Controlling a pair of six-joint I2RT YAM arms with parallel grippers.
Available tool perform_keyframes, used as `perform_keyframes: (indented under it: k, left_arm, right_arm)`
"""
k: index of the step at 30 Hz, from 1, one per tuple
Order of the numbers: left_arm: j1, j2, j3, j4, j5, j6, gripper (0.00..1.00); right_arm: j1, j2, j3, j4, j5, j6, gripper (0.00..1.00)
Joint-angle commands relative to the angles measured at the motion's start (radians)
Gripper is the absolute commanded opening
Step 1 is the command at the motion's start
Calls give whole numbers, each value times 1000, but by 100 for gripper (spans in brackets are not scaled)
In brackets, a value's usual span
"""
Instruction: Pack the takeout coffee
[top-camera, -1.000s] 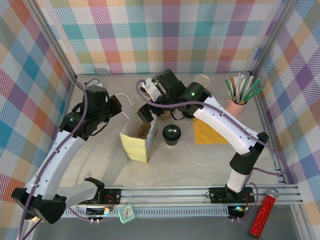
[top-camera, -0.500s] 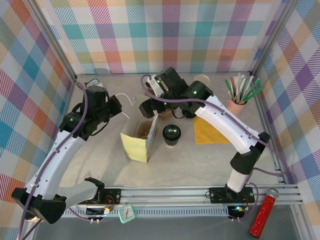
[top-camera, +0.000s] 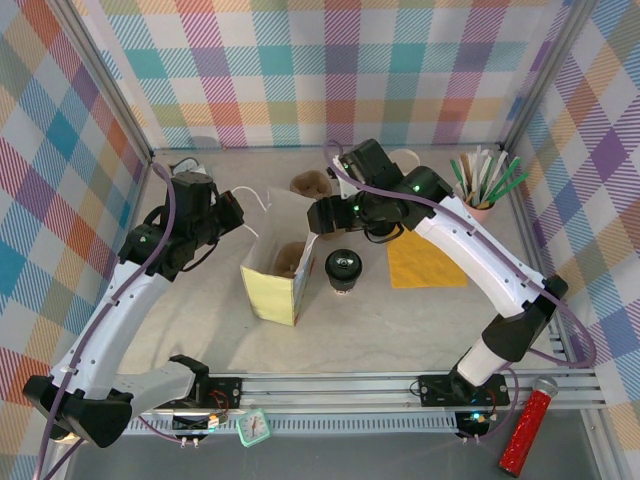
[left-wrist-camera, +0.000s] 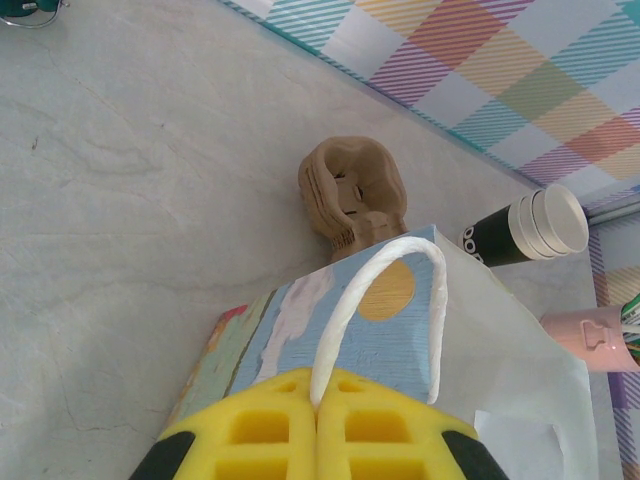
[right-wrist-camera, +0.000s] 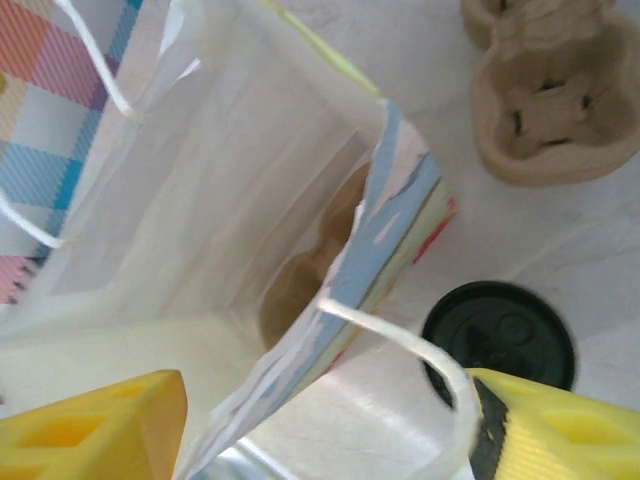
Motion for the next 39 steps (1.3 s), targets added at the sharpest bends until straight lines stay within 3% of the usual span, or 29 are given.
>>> perform_keyframes:
  k: [1,5,7,13,17,22,27,33,39]
  left_arm:
    - [2,-14,9,14,3,14,5]
    - [3,-21,20,10,-2,12,5]
    - [3,-24,37,-9,-14,12,4]
    - [11,-57,67,-76,-99,31,3]
    - [39,-54,52,-100,-91,22,2]
    - [41,-52,97,-108,-60,13,0]
    - [40,-58,146,-101,-42,19,0]
    - [40,-41,69,-68,-33,17,0]
    - [40,-36,115,-78,-24,21,0]
  right_arm:
    - [4,14,27,-7,-104,46,58]
    - [6,23,77,11,-118,35,15]
    - [6,51,125,15,-117,11,0]
    - [12,204,405,-37,-178,-62,0]
    - [26,267,546,-57,-189,-103,0]
    - [22,241,461,-67,-117,-118,0]
    - [-1,178,303,0,-125,-89,0]
    - [-3,192,359,-4,-146,-84,0]
    - [-5,195,336,-13,-116,-95,0]
